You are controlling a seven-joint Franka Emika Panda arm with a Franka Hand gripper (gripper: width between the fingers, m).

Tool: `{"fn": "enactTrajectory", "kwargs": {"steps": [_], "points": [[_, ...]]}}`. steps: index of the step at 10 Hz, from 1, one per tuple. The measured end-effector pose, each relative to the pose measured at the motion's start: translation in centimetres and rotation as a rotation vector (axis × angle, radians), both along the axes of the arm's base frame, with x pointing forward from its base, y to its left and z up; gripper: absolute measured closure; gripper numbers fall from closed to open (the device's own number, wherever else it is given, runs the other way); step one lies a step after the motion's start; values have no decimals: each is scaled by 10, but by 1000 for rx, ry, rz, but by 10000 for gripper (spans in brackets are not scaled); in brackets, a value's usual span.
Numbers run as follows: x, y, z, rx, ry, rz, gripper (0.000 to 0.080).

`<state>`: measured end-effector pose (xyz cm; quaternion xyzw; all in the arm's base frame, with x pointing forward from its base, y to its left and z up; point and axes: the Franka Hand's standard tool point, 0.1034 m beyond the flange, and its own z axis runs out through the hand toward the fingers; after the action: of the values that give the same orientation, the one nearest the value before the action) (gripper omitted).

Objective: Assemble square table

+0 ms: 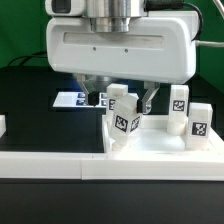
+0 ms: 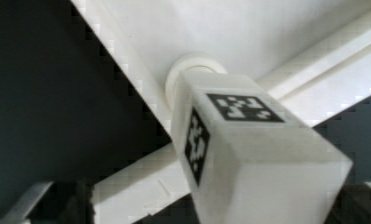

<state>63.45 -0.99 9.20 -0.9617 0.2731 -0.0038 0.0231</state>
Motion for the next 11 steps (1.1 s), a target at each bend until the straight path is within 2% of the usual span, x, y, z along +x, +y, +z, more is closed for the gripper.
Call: {"fn": "enactTrajectory", "kwargs": {"steps": [2, 4, 5, 6, 11], "points": [[0, 0, 0, 0, 0, -1, 150], [0, -1, 0, 0, 0, -1, 410], [0, -1, 0, 0, -1, -1, 410], [0, -1, 0, 0, -1, -1, 509], [0, -1, 0, 0, -1, -1, 509]]}}
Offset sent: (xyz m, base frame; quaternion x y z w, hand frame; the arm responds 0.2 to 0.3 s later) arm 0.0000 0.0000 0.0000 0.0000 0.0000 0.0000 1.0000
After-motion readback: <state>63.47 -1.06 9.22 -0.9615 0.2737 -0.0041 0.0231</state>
